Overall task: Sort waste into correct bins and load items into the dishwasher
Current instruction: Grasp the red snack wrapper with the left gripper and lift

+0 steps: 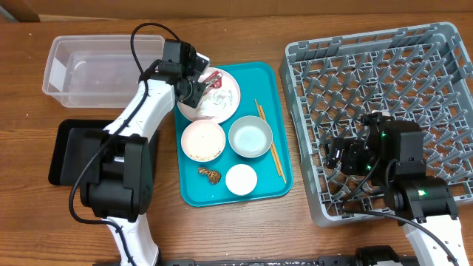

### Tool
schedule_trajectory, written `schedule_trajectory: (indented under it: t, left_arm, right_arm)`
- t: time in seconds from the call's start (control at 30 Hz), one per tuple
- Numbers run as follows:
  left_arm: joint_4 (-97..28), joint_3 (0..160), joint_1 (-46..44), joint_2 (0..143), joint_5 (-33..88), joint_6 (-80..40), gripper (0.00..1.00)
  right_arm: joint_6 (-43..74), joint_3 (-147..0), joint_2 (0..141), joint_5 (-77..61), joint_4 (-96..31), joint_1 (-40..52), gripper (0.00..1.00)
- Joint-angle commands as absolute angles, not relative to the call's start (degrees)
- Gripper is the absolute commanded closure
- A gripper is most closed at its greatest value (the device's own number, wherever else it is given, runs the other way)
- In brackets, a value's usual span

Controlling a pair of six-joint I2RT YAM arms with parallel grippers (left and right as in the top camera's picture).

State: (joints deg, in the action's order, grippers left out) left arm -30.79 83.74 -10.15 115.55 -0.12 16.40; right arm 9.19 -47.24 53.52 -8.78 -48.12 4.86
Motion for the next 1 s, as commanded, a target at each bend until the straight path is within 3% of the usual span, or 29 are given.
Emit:
schedule_trajectory:
  t: [0.0,0.33,0.73,0.97]
  left_arm:
    - [-30.61,85.23,-10.57,116.57,-0.60,16.51,0.51]
    - [-31.03,84.49,-10.52,116.60,-0.64,16.16,0.52]
    - [-30.85,84.49,-10.48,116.60,-0.69,16.10,0.96]
    - [-34.76,87.20,-10.70,115.70,-0.62,12.91,0.96]
  right_arm:
    - [9.45,-48.88,53.17,-9.10,-48.03,4.64,0.00]
    - [9.45,-48.88,53.17,-9.10,-48.14,4.64,0.00]
    - [9.45,-48.88,53.17,-9.10,-48.16,4.64,0.00]
    - [9.45,-48.88,53.17,-9.10,-48.16,4.64,0.00]
